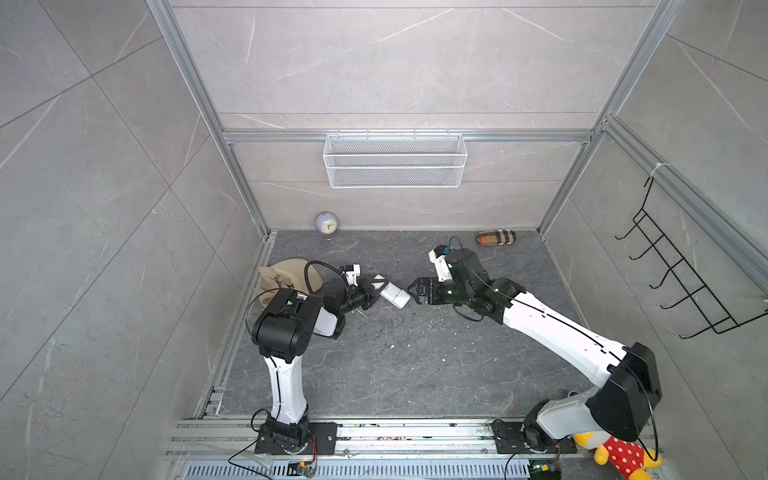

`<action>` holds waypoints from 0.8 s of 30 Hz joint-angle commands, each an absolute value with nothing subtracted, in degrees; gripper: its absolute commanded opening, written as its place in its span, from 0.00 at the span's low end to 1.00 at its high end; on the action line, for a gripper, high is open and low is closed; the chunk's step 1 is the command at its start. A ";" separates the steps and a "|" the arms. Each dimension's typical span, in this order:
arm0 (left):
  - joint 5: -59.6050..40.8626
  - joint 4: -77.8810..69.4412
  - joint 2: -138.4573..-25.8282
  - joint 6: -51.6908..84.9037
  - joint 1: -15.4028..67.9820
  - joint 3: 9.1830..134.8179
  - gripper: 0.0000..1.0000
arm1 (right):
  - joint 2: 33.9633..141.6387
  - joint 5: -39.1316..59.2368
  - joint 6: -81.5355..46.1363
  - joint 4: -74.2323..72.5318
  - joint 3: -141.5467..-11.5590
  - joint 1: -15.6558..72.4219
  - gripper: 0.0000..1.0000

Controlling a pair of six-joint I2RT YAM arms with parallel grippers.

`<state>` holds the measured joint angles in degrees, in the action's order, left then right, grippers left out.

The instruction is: Load the batteries into the remote control

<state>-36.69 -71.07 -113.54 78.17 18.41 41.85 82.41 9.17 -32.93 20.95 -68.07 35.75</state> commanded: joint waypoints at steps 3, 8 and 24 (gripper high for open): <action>-29.31 -78.80 -110.55 87.38 20.48 44.51 0.00 | 82.03 17.39 -47.21 9.30 -61.84 32.22 0.91; -24.15 -78.75 -108.10 89.39 22.24 43.33 0.00 | 83.03 19.41 -54.14 2.15 -59.25 31.08 0.93; -13.60 -77.95 -102.58 97.92 23.55 37.60 0.00 | 89.65 20.90 -67.61 -14.10 -56.42 30.33 0.90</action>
